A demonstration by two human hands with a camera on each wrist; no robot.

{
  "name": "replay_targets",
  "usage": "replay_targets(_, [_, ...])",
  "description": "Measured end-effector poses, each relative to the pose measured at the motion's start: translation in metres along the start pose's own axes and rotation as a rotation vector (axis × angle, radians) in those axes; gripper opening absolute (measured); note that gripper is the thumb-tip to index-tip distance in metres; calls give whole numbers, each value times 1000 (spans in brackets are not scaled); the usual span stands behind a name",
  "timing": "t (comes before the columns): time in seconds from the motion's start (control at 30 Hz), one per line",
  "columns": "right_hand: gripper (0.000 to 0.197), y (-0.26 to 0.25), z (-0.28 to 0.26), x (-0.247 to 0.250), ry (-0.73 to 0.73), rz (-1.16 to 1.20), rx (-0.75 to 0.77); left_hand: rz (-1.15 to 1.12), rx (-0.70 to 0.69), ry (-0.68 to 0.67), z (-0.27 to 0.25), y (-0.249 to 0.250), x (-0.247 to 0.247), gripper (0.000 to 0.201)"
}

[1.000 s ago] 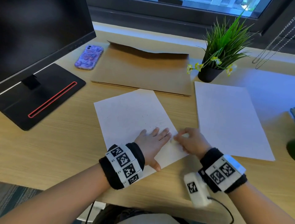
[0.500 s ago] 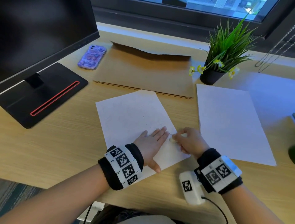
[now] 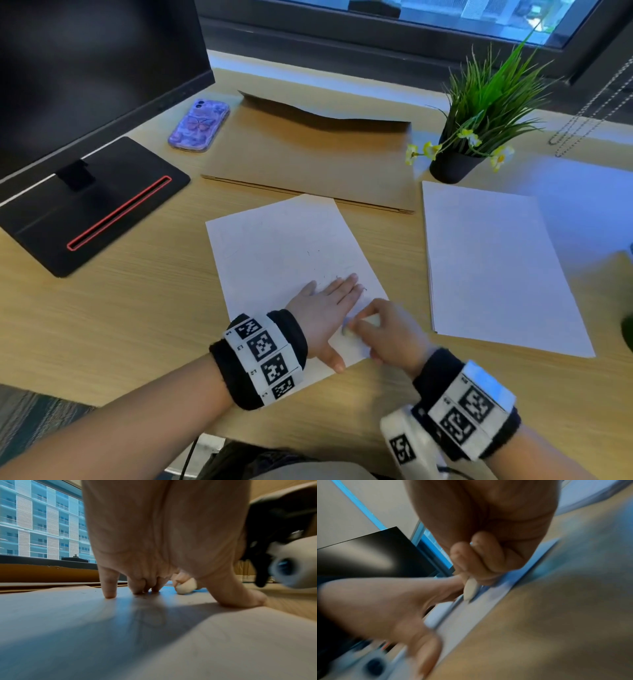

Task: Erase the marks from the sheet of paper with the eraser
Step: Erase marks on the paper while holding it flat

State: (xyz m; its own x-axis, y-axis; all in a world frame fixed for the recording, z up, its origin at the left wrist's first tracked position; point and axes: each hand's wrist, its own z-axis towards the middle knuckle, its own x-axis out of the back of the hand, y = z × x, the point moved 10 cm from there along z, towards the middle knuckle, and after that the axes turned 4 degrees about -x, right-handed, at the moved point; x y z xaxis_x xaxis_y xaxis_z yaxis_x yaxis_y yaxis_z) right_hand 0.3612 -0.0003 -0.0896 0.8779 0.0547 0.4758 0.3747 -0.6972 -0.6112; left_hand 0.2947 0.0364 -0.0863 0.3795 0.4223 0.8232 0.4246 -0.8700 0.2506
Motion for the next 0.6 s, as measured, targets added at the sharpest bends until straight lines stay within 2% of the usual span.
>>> replay_targets(0.03, [12,0,3,5,13,9,7,4,0,1,0,0,0,118])
replay_targets(0.17, [13,4,16,60,256,104,-35,11,4,-2,1,-1,-1,119])
replay_targets(0.23, [13,3,11,51,219,97,-22,11,4,2,2,-1,-1,118])
replay_targets(0.3, [12,1,0,17,52,15,-3,1,-6,4,2,0,0,117])
replay_targets(0.37, [15,2,-3,4,-25,-1,5,8,-18,-1,2,1,-1,115])
replay_targets(0.53, [13,7,13,56,240,153,-18,43,-21,-20,3,0,-4,115])
replay_targets(0.6, [12,8,8,41,200,117,-2,40,-19,-16,4,0,-4,115])
